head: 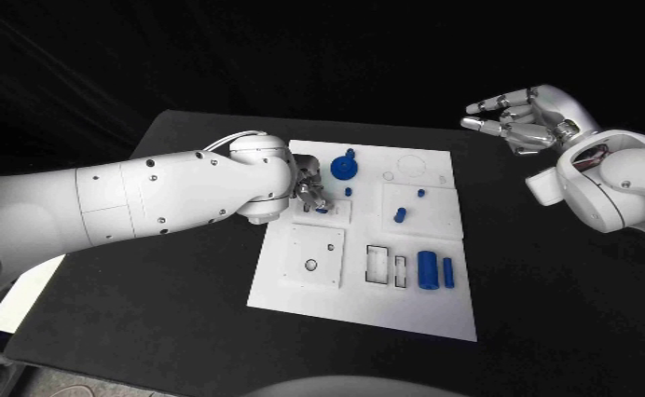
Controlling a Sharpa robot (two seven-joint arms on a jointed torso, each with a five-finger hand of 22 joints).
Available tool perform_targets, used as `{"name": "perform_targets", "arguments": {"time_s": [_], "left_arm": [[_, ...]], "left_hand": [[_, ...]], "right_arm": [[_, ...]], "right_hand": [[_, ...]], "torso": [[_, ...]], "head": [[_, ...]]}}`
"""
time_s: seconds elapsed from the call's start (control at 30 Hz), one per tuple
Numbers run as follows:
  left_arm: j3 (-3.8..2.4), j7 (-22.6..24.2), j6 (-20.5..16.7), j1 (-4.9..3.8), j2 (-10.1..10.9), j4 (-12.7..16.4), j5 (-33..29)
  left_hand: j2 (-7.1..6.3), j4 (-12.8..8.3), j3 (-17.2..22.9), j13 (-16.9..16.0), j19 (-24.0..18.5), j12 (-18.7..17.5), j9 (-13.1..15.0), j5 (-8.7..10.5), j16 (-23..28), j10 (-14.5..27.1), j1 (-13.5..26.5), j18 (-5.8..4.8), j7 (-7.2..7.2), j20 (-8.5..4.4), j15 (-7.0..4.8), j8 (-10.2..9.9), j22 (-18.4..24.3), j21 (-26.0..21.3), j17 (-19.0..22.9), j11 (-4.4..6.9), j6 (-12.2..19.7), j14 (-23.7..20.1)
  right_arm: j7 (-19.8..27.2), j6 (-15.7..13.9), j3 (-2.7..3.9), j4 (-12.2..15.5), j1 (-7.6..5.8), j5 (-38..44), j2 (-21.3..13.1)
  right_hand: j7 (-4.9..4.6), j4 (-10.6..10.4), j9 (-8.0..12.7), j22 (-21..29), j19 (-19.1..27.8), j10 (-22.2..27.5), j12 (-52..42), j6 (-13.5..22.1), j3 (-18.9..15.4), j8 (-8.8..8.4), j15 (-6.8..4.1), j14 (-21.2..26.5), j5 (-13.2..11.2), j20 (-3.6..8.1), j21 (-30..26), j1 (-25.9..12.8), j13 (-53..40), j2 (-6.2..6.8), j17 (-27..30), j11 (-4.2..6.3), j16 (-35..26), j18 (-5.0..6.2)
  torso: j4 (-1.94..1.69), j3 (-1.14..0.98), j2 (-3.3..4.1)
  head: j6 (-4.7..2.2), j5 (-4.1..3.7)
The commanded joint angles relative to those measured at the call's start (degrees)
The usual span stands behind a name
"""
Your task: Assemble the parts on the task board
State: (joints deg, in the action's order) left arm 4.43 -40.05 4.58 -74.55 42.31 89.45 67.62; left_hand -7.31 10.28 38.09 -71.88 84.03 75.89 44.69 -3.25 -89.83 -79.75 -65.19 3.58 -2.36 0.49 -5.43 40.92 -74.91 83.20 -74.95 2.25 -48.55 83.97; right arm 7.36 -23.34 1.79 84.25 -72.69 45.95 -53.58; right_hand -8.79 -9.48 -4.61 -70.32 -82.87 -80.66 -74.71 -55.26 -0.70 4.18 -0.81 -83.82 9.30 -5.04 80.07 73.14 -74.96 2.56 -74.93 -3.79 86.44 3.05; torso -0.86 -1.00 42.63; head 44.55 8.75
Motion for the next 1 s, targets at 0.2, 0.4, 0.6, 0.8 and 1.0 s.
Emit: {"name": "perform_targets", "arguments": {"time_s": [0.2,0.4,0.6,0.8,1.0], "left_arm": [[0.07,-6.50,2.29,0.13,-0.17,-0.08,-0.68],[0.06,-6.55,2.35,0.11,-0.54,-0.47,-1.11],[0.06,-6.70,3.17,0.10,-0.94,-1.19,-1.23],[0.06,-6.84,4.50,0.10,-1.54,-2.13,-1.76],[0.06,-6.87,4.83,0.09,-1.88,-2.59,-2.00]], "left_hand": [[0.50,-6.83,7.08,0.11,2.22,-0.13,0.08,-0.10,-0.17,0.01,0.01,-1.14,0.63,0.05,-0.28,0.25,-2.62,0.26,-15.05,0.11,-0.22,6.03],[0.51,-6.07,6.97,0.17,2.17,-0.18,0.41,0.02,-0.17,0.05,1.60,-1.13,0.64,0.03,-0.27,0.58,-2.52,0.17,-15.05,0.07,-0.47,6.03],[0.20,-4.87,5.96,0.18,2.11,-0.17,0.59,0.07,-0.17,0.05,3.79,-1.09,0.84,0.00,-0.33,0.78,-2.36,0.05,-15.05,0.19,-0.96,6.03],[-0.28,-3.16,3.23,0.30,2.00,-0.25,0.52,0.10,-0.17,0.12,6.64,-1.01,0.98,-0.09,-0.43,0.61,-2.01,-0.20,-15.05,0.30,-1.56,6.03],[-0.21,-2.80,2.49,0.32,2.01,-0.26,0.46,0.08,-0.17,0.14,7.18,-1.01,1.02,-0.12,-0.47,0.52,-2.02,-0.22,-15.05,0.32,-1.75,6.03]], "right_arm": [[0.05,0.63,0.01,-0.02,0.06,0.51,0.09],[0.01,0.69,0.01,0.05,0.06,0.51,0.09],[-0.04,0.81,0.01,0.14,0.06,0.51,0.09],[-0.09,1.27,-0.02,0.20,0.08,0.85,0.40],[-0.12,1.44,-0.06,0.46,0.09,1.08,0.45]], "right_hand": [[0.18,0.03,-0.07,0.06,0.26,0.44,0.20,-0.35,-0.45,0.30,0.02,-4.83,-0.37,0.06,-0.30,-0.20,-4.42,-0.60,-9.63,0.10,-0.19,0.84],[0.19,0.01,-0.08,0.17,0.30,0.49,0.28,-0.37,-0.58,0.32,0.02,-4.81,-0.38,0.06,-0.37,-0.18,-4.35,-0.67,-9.51,0.11,-0.28,0.86],[0.20,0.02,-0.10,0.15,0.28,0.50,0.29,-0.40,-0.69,0.34,0.00,-4.81,0.06,0.08,-0.37,-0.05,-4.33,-0.85,-9.54,0.13,-0.28,0.86],[0.20,0.02,-0.10,0.15,0.28,0.50,0.29,-0.40,-0.69,0.34,0.00,-4.81,0.06,0.08,-0.37,-0.05,-4.33,-0.85,-9.54,0.13,-0.28,0.86],[0.20,0.03,-0.10,0.32,0.34,0.55,0.36,-0.39,-0.74,0.34,0.00,-4.79,0.18,0.08,-0.46,-0.02,-4.27,-0.88,-9.44,0.13,-0.35,0.89]], "torso": [[-0.02,0.01,0.01],[0.02,-0.03,0.02],[0.00,-0.04,0.03],[0.08,-0.08,0.02],[0.04,-0.04,0.05]], "head": [[-0.04,0.09],[-0.01,0.17],[0.10,0.21],[0.08,0.32],[0.12,0.19]]}}
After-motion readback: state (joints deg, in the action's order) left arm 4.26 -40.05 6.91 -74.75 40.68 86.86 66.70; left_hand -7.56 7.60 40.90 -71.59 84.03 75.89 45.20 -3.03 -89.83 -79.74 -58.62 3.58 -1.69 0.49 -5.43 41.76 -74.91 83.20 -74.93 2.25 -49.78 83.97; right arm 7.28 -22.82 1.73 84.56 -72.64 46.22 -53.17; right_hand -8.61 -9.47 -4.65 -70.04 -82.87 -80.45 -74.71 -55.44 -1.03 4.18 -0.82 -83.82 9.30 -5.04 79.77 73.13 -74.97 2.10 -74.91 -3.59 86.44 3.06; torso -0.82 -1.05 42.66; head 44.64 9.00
